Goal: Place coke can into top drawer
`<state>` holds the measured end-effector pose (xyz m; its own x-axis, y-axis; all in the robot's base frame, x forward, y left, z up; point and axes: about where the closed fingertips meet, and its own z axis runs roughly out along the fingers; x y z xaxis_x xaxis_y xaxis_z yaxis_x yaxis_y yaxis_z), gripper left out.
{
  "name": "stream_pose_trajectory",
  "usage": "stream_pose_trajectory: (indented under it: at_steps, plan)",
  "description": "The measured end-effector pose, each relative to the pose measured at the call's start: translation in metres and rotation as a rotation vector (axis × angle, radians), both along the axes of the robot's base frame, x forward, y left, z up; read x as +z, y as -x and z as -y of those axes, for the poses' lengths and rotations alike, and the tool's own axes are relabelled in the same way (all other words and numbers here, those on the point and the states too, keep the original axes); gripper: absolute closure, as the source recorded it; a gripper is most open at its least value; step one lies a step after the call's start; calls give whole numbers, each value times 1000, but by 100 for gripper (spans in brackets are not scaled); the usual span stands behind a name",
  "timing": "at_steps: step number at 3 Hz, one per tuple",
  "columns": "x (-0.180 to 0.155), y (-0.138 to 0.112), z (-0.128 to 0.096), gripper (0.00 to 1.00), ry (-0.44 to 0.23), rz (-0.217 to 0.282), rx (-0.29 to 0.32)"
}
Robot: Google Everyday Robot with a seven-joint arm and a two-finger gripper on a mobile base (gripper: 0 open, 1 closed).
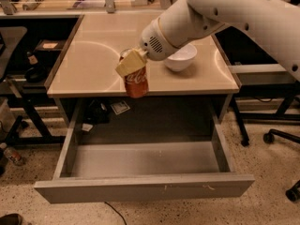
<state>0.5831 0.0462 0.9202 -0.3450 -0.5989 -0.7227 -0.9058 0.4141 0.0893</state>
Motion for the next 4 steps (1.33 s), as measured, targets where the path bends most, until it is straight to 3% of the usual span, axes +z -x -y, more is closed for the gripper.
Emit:
stream_pose_trajectory:
  at_steps: [1, 2, 3, 4]
  plan:
    - [-15, 12, 1, 100, -7, -29, -26]
    - [-36, 41, 5, 100, -48, -63, -111]
    - [-80, 68, 5, 100, -70, -120, -179]
    - [-127, 95, -2, 100, -85, -204, -208]
